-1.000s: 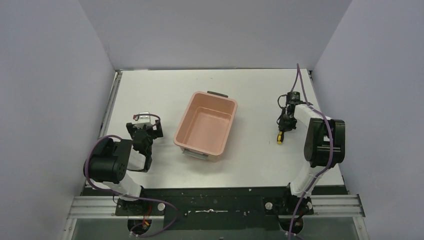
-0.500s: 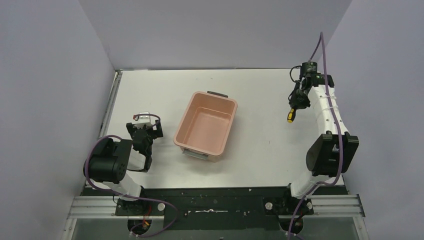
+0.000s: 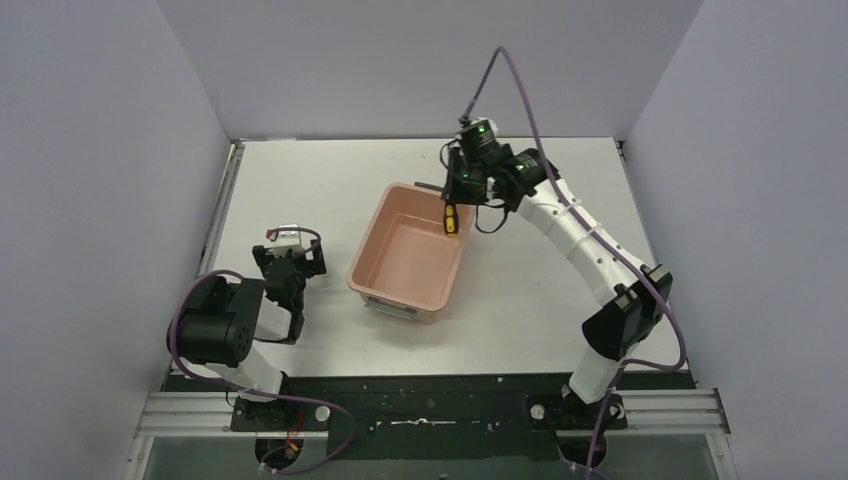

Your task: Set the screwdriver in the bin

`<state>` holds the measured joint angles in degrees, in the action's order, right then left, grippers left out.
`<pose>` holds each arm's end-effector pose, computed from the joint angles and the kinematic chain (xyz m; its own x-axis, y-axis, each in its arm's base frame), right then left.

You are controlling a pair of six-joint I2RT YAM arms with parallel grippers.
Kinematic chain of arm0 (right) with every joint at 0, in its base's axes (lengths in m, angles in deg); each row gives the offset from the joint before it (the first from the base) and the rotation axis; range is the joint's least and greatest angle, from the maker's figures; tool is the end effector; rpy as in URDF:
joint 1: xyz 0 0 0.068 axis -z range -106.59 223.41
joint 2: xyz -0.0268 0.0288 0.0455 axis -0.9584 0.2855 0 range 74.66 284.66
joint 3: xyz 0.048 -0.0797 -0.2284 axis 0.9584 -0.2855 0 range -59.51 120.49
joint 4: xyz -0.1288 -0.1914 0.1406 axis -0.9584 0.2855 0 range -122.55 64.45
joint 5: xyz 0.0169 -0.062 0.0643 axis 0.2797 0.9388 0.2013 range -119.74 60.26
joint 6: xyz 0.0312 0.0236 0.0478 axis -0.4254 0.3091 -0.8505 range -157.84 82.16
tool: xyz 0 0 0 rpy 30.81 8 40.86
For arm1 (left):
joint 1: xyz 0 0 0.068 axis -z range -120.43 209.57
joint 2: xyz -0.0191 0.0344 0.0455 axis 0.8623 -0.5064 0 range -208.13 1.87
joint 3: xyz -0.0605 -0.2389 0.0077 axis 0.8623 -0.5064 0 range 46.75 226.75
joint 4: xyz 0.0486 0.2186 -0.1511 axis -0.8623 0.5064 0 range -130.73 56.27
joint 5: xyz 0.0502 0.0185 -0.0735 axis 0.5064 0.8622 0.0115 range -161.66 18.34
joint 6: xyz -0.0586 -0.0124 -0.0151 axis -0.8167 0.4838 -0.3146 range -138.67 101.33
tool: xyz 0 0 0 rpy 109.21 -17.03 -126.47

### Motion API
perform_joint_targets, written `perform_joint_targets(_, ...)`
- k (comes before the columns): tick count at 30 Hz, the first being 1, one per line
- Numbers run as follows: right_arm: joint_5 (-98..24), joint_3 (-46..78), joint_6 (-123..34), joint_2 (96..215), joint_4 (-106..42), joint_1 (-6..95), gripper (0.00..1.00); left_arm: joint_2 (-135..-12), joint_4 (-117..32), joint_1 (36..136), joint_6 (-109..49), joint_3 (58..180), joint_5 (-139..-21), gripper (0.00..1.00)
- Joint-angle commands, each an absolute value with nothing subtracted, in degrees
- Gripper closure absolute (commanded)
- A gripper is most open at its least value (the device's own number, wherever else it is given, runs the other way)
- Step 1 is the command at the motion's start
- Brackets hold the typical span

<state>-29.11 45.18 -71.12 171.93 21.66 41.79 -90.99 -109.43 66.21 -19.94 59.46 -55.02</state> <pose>0.3212 0.1972 0.3529 -0.8031 0.1497 -0.5767 -0.0925 0.9249 0.3688 0.2505 -0.0157 0.0862 -0.1933 0.0011 -0.9811 -0.1725 0.9844 0.0350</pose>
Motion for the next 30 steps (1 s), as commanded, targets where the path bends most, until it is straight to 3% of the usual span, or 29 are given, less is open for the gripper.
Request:
perform_joint_targets(1, -26.15, 50.7, -75.64, 175.74, 15.91, 33.93, 1.0, -90.49, -111.09, 65.87, -20.25, 60.82, -55.49, 0.03)
perform_joint_targets(14, -26.75, 34.71, -78.54, 180.81, 7.13, 28.01, 1.0, -90.42, -111.12, 65.9, -20.26, 60.84, -55.54, 0.03)
perform_joint_targets(27, -23.53, 27.56, -80.12, 189.35, 1.15, 27.85, 1.0, -90.5, -111.15, 65.9, -20.25, 60.81, -55.58, 0.03)
perform_joint_targets(30, -23.67, 26.95, -80.28, 190.52, 0.76, 27.89, 0.89, -90.51, -111.17, 65.9, -20.25, 60.81, -55.54, 0.03)
